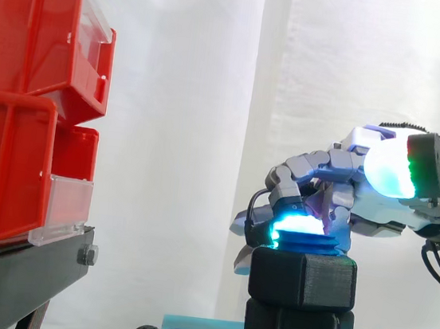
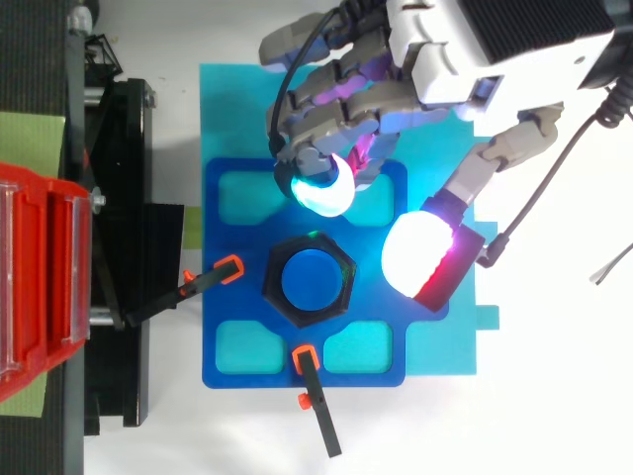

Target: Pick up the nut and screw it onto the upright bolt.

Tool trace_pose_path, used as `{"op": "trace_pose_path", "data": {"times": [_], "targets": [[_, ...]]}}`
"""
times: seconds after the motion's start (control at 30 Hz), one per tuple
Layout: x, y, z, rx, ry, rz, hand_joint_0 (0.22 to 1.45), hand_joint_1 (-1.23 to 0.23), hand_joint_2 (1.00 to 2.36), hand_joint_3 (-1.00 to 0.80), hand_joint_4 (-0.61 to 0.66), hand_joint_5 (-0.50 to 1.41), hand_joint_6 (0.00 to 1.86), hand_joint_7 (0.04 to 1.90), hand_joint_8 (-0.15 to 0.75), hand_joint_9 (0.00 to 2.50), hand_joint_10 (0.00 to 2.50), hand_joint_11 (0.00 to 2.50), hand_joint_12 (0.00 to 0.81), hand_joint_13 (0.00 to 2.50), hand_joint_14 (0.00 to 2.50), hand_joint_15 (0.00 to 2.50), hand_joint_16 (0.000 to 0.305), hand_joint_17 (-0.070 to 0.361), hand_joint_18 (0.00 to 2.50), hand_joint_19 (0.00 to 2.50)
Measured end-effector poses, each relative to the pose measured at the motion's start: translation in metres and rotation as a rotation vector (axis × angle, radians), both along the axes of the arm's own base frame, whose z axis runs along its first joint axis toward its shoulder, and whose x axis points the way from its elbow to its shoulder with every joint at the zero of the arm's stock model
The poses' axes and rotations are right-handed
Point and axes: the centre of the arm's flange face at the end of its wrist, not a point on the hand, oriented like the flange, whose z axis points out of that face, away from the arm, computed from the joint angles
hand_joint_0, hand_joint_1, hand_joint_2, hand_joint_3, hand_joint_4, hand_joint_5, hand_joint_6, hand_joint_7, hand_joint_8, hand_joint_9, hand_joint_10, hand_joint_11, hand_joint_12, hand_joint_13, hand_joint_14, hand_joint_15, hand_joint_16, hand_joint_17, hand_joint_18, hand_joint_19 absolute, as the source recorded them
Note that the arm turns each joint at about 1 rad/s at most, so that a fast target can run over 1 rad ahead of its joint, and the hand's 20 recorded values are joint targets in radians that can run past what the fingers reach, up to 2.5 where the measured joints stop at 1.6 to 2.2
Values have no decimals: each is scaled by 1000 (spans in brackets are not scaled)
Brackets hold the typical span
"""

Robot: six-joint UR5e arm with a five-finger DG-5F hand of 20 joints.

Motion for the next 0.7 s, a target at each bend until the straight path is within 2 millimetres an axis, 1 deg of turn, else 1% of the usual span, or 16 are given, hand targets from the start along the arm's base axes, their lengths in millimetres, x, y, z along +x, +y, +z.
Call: {"op": "trace_pose_path", "data": {"times": [0.07,0.17,0.27,0.33,0.37,0.47,0.53,0.6,0.67,0.7], "targets": [[-1,-2,1,-1,-2,0,452,-255,1000,-500,105,92,504,1310,155,1453,0,0,211,786,0,0,18,40,435,0],[0,-4,4,-2,-7,1,448,-250,1000,-500,144,57,504,1231,193,1383,0,0,242,719,0,0,23,51,360,0],[2,-7,13,-6,-16,7,442,-241,1000,-500,196,-4,505,1048,232,1275,0,0,287,659,0,0,28,64,291,0],[5,-11,22,-10,-22,15,440,-243,1000,-500,214,-29,505,981,236,1231,0,0,296,637,0,0,30,68,272,0],[6,-12,27,-12,-24,19,438,-245,1000,-500,218,-53,504,921,252,1188,0,0,304,612,0,0,32,71,249,0],[9,-16,42,-18,-29,32,434,-248,1000,-500,196,-81,503,828,258,1087,0,0,319,554,0,0,34,76,193,0],[10,-17,49,-21,-30,37,428,-249,1000,-500,171,-104,502,757,255,979,0,0,329,453,0,0,36,81,116,0],[11,-16,51,-23,-30,41,426,-251,1000,-500,154,-122,502,699,241,824,0,0,337,374,0,0,38,85,5,0],[12,-13,49,-27,-29,42,420,-253,1000,-500,131,-143,501,652,240,673,0,0,346,264,0,0,41,91,0,0],[11,-12,46,-29,-27,41,420,-253,1000,-500,130,-146,501,647,241,660,0,0,350,238,0,0,41,92,0,0]]}}
